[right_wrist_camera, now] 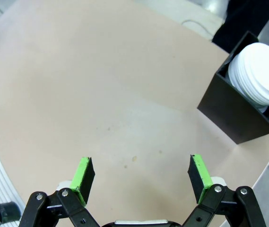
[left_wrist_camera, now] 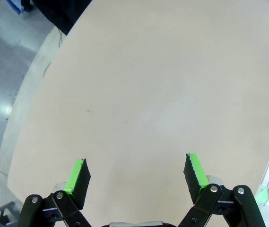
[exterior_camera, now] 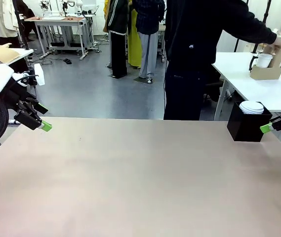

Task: Pour a drink into a cup and package it in a carrier.
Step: Insert the held 600 ml Paper Cup into the Cup Carrier.

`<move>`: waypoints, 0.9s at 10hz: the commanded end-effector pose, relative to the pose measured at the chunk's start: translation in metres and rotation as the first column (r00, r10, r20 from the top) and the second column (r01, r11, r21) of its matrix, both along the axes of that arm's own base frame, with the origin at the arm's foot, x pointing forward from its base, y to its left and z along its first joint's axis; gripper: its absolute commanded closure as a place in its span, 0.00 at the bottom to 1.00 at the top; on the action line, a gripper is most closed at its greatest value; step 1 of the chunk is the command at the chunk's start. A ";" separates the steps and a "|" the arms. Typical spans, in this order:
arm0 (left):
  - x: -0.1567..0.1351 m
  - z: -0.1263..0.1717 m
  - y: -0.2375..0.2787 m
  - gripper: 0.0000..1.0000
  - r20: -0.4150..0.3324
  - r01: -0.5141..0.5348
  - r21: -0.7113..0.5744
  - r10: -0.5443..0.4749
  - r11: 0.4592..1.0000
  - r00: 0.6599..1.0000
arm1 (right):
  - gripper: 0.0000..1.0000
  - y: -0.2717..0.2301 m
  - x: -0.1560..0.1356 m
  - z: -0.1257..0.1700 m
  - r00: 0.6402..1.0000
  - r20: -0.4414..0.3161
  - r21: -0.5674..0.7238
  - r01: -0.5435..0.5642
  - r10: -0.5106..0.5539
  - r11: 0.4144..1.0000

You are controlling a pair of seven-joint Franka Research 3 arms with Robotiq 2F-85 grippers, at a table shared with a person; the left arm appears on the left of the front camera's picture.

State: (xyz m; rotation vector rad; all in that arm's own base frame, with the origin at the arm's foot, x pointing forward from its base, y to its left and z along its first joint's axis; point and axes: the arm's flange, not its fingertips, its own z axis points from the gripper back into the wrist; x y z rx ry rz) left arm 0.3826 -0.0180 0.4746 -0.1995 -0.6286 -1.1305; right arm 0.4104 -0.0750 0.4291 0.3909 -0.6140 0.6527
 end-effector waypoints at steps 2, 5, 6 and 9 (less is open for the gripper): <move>0.000 0.001 0.000 0.00 -0.005 0.000 -0.022 0.000 1.000 1.000 | 0.00 -0.001 -0.003 0.001 1.000 -0.006 -0.013 -0.006 0.006 1.000; 0.000 0.001 0.000 0.00 -0.005 0.000 -0.022 0.000 1.000 1.000 | 0.00 -0.001 -0.003 0.001 1.000 -0.006 -0.013 -0.006 0.006 1.000; 0.000 0.001 0.000 0.00 -0.005 0.000 -0.022 0.000 1.000 1.000 | 0.00 -0.001 -0.003 0.001 1.000 -0.006 -0.013 -0.006 0.006 1.000; 0.000 0.001 0.000 0.00 -0.005 0.000 -0.022 0.000 1.000 1.000 | 0.00 -0.001 -0.003 0.001 1.000 -0.006 -0.013 -0.006 0.006 1.000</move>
